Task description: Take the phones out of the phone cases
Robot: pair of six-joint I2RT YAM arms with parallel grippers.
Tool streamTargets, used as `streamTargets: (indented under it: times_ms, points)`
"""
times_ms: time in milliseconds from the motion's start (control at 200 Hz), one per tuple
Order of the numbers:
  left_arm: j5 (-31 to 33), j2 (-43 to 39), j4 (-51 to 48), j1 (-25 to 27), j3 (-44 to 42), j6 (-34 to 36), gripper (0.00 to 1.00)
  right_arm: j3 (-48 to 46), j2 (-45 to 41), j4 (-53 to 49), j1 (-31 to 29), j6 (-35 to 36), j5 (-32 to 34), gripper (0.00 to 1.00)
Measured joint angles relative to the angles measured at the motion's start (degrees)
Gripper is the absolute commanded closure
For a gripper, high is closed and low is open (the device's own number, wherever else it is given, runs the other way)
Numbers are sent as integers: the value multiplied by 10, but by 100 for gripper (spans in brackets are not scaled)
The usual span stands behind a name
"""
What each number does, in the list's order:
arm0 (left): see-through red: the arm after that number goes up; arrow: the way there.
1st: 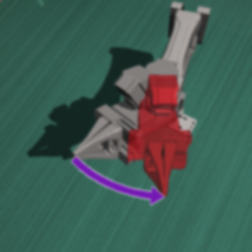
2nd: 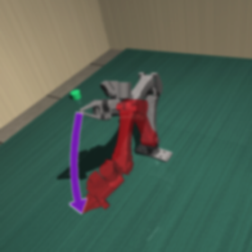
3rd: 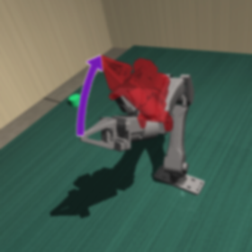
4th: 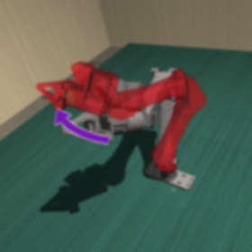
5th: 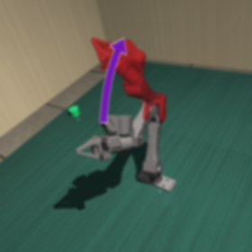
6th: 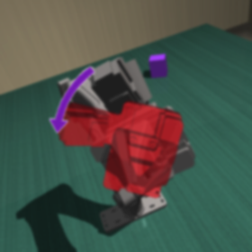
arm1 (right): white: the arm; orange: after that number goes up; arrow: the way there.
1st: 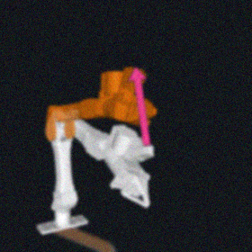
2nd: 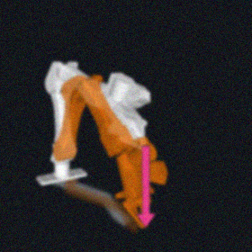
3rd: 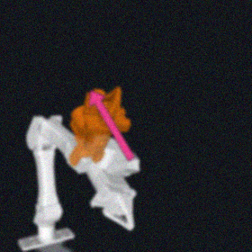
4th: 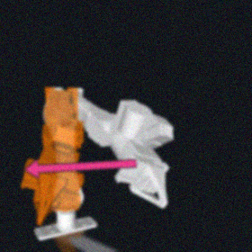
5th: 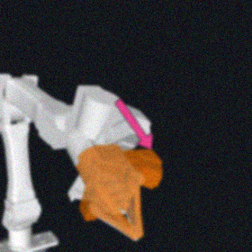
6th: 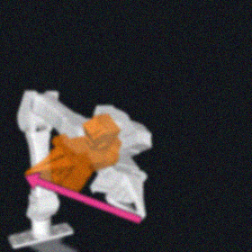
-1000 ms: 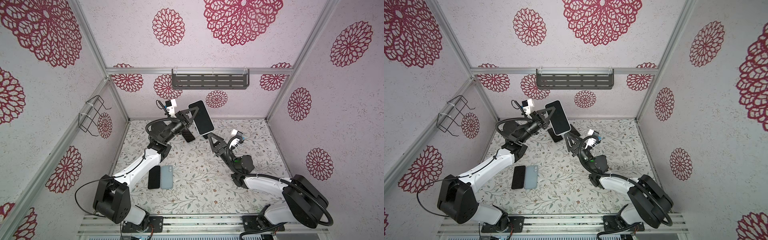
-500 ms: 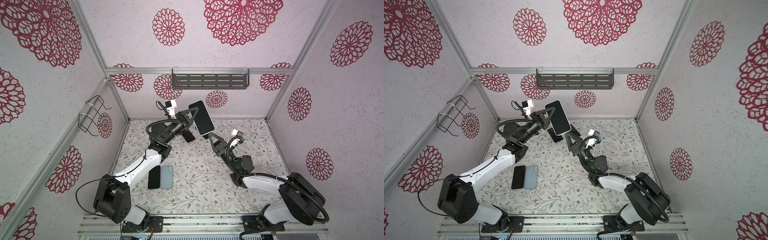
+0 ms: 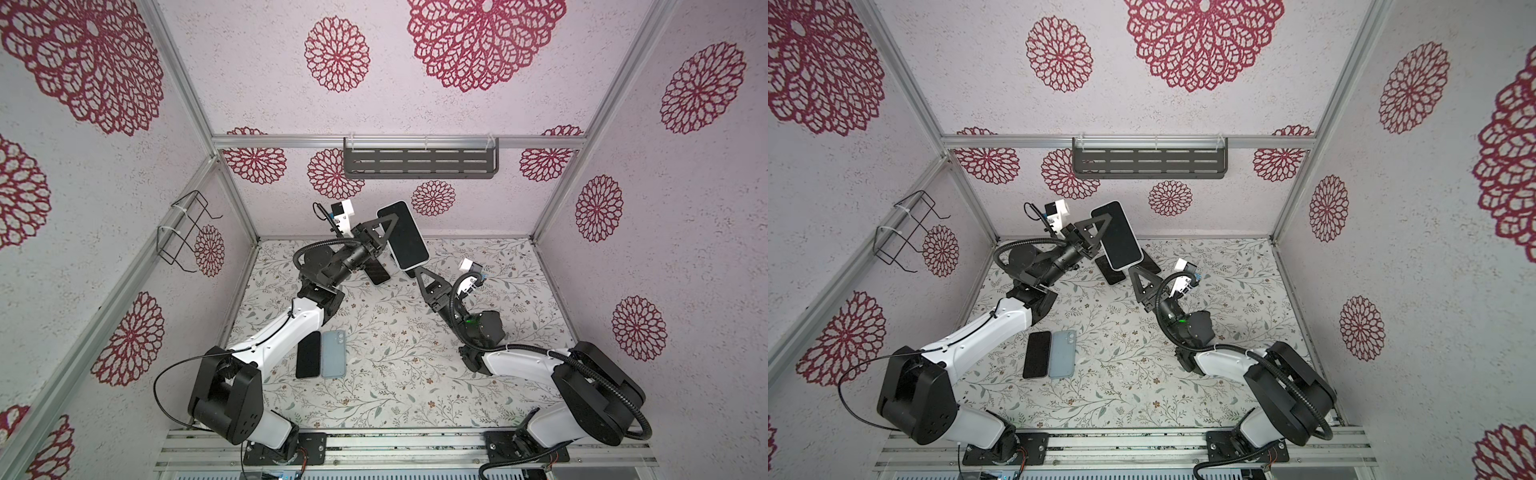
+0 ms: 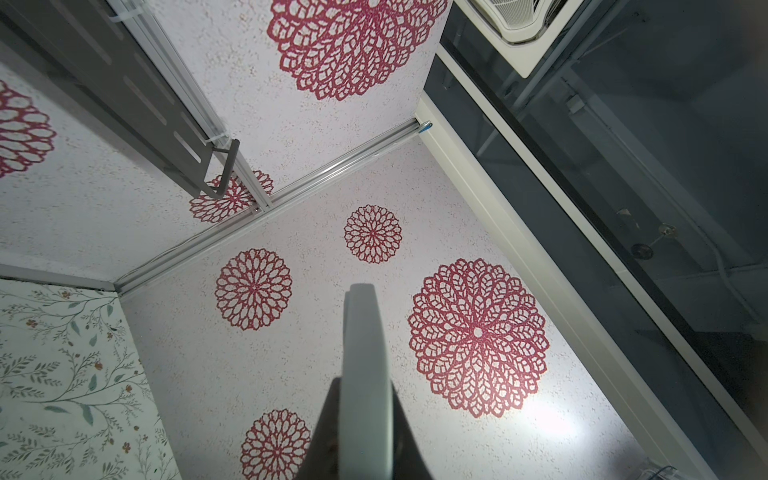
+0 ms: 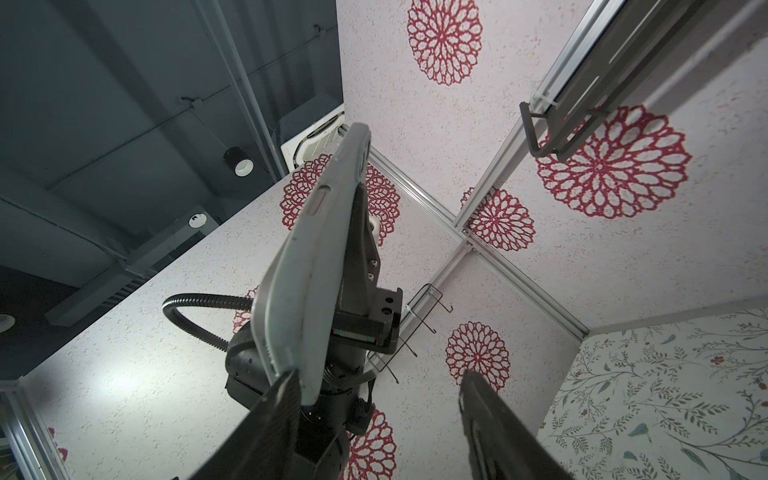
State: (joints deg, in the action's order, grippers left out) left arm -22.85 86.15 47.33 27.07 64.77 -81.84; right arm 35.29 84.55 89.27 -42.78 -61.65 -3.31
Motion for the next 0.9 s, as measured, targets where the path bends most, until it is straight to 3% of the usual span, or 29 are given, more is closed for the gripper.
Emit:
streamTargets:
  times_ms: [901]
  points:
    - [10, 4, 15, 0, -10, 3, 100, 1, 0, 0, 0, -5, -5, 36]
